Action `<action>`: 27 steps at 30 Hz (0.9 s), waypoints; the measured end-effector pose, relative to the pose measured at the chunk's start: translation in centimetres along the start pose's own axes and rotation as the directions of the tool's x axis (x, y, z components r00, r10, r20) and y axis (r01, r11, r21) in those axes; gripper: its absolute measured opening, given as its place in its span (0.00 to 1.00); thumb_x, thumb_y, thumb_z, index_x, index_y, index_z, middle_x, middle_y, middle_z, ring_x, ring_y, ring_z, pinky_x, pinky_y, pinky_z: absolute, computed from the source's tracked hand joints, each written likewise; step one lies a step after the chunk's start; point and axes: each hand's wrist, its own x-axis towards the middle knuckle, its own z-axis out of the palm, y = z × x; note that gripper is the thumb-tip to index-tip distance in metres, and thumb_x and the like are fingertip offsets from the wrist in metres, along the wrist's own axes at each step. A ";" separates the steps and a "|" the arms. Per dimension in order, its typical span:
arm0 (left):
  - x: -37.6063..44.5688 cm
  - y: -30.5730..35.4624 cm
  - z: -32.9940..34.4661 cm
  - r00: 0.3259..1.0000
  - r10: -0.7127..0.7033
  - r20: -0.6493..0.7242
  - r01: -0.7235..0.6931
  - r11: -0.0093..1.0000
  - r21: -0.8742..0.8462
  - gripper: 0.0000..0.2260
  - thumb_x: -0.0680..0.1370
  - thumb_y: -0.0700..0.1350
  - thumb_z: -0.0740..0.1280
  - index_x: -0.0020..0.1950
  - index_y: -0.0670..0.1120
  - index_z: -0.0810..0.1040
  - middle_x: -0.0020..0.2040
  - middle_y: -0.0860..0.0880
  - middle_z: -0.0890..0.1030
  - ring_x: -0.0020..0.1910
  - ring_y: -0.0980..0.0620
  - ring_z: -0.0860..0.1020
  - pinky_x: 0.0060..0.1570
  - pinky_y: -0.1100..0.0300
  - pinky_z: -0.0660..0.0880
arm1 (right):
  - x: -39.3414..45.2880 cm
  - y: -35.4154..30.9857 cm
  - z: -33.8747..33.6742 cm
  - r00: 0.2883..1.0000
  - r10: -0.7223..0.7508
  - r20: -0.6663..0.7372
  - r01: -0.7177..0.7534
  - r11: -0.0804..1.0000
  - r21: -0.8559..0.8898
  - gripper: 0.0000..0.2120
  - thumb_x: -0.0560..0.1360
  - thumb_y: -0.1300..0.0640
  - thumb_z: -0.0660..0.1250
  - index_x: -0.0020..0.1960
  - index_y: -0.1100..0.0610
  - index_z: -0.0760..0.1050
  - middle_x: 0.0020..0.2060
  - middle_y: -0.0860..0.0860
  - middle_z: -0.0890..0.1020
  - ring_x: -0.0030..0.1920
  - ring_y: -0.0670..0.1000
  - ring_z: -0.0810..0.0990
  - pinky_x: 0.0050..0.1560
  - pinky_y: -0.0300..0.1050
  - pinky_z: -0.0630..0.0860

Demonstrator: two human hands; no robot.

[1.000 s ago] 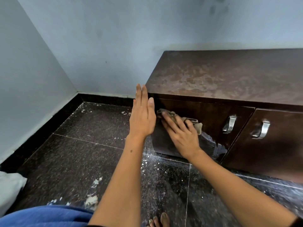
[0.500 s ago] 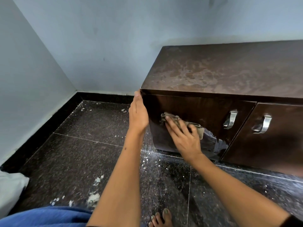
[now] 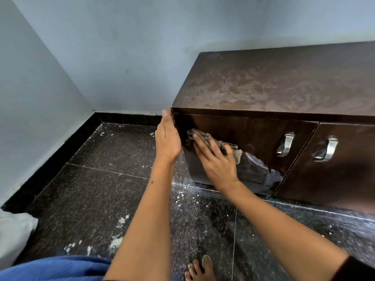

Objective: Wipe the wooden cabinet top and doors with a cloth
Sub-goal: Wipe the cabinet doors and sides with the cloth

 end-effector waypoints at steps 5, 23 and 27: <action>-0.4 -0.1 0.2 1.000 0.021 0.001 -0.021 0.999 0.038 0.25 0.83 0.54 0.43 0.75 0.44 0.63 0.73 0.46 0.68 0.73 0.51 0.64 0.73 0.51 0.59 | 2.3 -1.6 0.3 0.982 -0.185 0.038 0.183 0.982 0.054 0.21 0.69 0.50 0.66 0.62 0.46 0.77 0.66 0.41 0.74 0.63 0.46 0.75 0.60 0.50 0.64; 0.7 2.1 0.5 0.842 0.401 0.361 -0.508 0.366 0.780 0.24 0.83 0.50 0.50 0.76 0.38 0.58 0.77 0.42 0.56 0.77 0.46 0.48 0.75 0.53 0.40 | -3.9 3.2 1.0 0.943 -0.279 0.180 0.292 0.955 -0.052 0.20 0.73 0.54 0.65 0.65 0.50 0.75 0.70 0.45 0.69 0.64 0.48 0.74 0.64 0.55 0.60; 1.5 2.4 0.7 0.803 0.413 0.430 -0.567 0.306 0.765 0.23 0.83 0.50 0.50 0.75 0.39 0.61 0.76 0.42 0.60 0.77 0.46 0.52 0.74 0.54 0.42 | -5.6 3.9 0.4 0.992 -0.059 0.110 0.066 0.996 -0.067 0.20 0.80 0.61 0.51 0.67 0.51 0.74 0.70 0.45 0.69 0.62 0.47 0.76 0.61 0.53 0.62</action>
